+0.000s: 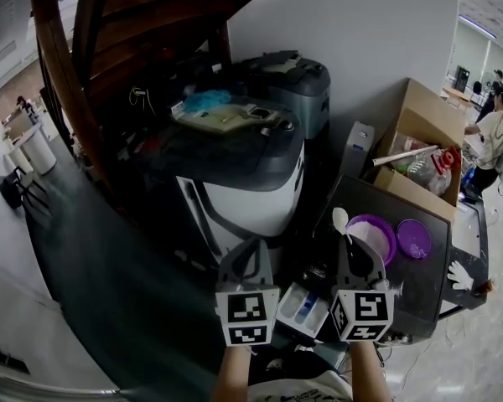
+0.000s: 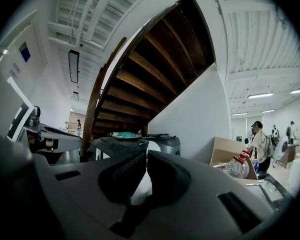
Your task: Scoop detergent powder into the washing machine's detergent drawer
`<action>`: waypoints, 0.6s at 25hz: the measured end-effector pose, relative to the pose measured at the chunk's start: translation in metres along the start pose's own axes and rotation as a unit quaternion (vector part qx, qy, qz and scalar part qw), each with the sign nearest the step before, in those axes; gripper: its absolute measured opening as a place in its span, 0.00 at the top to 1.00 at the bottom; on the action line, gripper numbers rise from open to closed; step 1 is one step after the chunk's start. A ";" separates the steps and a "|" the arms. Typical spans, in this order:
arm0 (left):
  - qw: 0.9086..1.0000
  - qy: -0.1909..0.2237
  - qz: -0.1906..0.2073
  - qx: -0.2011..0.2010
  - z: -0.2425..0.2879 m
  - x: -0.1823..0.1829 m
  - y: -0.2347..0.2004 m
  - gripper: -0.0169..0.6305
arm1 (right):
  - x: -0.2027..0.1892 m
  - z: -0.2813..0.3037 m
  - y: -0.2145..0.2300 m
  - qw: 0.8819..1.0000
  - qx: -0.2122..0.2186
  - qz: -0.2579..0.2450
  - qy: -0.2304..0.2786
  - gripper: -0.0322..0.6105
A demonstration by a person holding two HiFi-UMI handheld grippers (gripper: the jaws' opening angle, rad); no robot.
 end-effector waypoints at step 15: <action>1.000 0.000 0.000 -0.001 0.000 -0.001 0.004 0.97 | -0.002 -0.003 0.006 1.000 -0.002 0.012 0.000 0.92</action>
Point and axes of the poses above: the fingertips, and each gripper's own axes: z forward along the fingers, y to its right, x out of its top, the point moved 10 cm from there along -z, backward along the fingers, and after that the axes turned 1 degree about -z, right-handed, at the moved point
